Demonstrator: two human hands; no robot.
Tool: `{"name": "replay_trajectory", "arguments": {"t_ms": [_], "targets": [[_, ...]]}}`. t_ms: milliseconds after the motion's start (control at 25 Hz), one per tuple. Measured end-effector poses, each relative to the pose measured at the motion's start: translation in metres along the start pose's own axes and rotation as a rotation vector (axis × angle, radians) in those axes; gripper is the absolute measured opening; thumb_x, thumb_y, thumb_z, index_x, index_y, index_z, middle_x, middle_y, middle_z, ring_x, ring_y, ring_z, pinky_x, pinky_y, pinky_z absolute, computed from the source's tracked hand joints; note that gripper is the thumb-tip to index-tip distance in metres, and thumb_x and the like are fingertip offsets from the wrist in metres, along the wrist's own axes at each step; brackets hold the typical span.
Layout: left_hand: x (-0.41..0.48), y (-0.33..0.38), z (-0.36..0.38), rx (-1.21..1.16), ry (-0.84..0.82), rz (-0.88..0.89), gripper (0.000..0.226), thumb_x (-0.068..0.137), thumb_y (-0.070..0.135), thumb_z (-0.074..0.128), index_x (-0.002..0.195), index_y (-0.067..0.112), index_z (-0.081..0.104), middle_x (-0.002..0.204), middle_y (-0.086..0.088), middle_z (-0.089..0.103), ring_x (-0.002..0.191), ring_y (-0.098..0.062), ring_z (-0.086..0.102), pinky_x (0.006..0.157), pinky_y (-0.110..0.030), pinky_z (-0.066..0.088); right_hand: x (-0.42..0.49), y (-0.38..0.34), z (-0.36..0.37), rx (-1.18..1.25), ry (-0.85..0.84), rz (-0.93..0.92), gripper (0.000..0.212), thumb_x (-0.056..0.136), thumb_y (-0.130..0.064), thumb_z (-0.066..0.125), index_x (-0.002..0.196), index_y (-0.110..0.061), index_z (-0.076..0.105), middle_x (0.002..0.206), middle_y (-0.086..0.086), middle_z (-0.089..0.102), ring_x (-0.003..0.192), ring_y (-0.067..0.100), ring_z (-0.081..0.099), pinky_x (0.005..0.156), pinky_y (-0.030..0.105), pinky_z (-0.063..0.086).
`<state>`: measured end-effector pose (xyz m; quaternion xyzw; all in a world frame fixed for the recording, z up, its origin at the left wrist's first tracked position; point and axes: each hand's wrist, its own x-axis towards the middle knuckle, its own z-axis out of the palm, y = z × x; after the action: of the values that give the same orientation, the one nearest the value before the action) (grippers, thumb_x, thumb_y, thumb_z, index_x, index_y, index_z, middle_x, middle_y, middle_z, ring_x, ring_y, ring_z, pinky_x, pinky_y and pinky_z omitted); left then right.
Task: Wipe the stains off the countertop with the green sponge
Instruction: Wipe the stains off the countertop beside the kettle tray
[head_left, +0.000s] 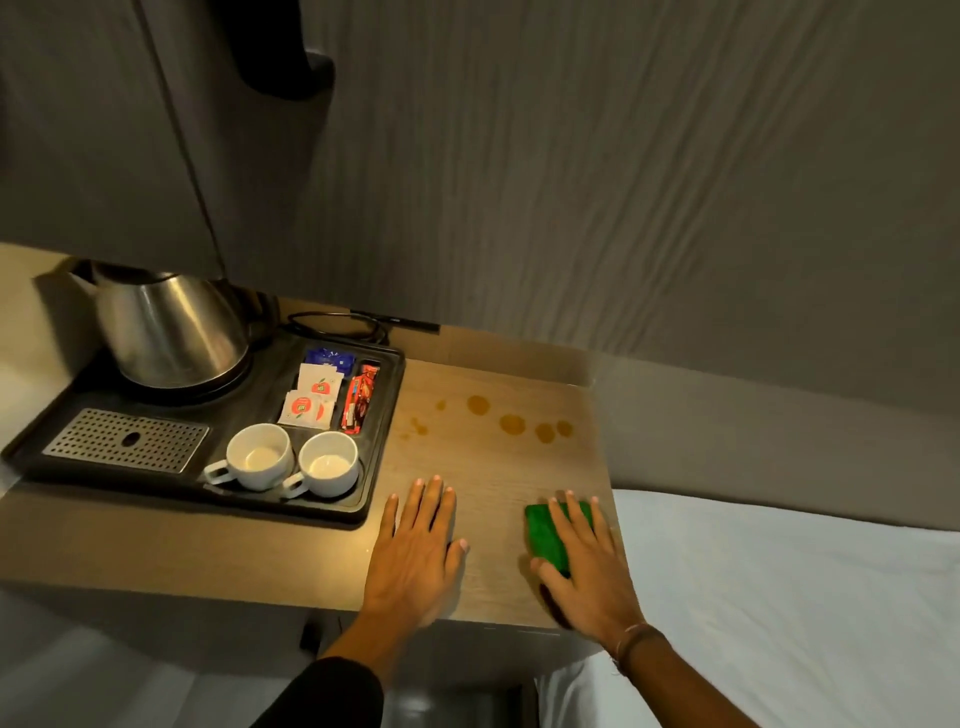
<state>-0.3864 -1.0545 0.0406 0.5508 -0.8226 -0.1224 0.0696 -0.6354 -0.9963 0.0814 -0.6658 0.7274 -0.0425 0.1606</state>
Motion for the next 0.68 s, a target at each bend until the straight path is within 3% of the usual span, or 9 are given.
{"name": "replay_trajectory", "arguments": {"t_ms": [120,280,440,560,680], "targets": [[-0.003,0.0,0.0,0.016,0.016,-0.008,0.069,0.104,0.052,0.021,0.163,0.019,0.009,0.174,-0.008,0.006,0.158,-0.028,-0.003,0.127,-0.059,0.002,0.008,-0.021,0.016,-0.012,0.075,0.126,0.078,0.098,-0.075,0.024,0.163,-0.037,0.004,0.17,-0.011,-0.008,0.158,0.029,-0.016,0.126,0.051,-0.004],[-0.001,-0.002,0.006,0.017,0.047,-0.03,0.068,0.104,0.055,0.019,0.163,0.023,0.01,0.174,-0.005,0.005,0.158,-0.026,-0.003,0.125,-0.058,-0.003,0.017,0.004,0.032,-0.115,0.144,0.067,0.066,0.102,-0.063,0.015,0.163,-0.039,0.005,0.174,-0.007,0.007,0.159,0.029,-0.007,0.127,0.057,0.011],[-0.001,-0.006,0.014,-0.001,0.095,-0.027,0.066,0.104,0.055,0.017,0.163,0.026,0.01,0.173,-0.001,0.002,0.158,-0.024,-0.002,0.126,-0.06,0.0,0.072,0.025,0.011,0.014,0.23,0.013,0.057,0.106,-0.049,0.032,0.16,-0.03,0.031,0.169,0.0,0.031,0.158,0.031,0.009,0.122,0.06,0.028],[0.001,-0.006,0.015,-0.019,0.12,-0.03,0.064,0.104,0.051,0.021,0.162,0.025,0.018,0.173,-0.003,0.014,0.158,-0.025,0.007,0.125,-0.062,0.009,0.125,0.019,-0.006,0.018,0.191,-0.035,0.054,0.109,-0.042,0.036,0.161,-0.026,0.032,0.17,0.003,0.028,0.159,0.03,0.007,0.124,0.057,0.025],[0.0,-0.006,0.017,-0.012,0.128,-0.028,0.063,0.105,0.051,0.019,0.162,0.026,0.017,0.173,-0.003,0.013,0.158,-0.023,0.004,0.126,-0.061,0.008,0.11,0.039,0.005,0.008,0.174,-0.209,0.056,0.107,-0.048,0.035,0.16,-0.032,0.031,0.17,-0.004,0.028,0.159,0.023,0.008,0.124,0.056,0.025]]}}
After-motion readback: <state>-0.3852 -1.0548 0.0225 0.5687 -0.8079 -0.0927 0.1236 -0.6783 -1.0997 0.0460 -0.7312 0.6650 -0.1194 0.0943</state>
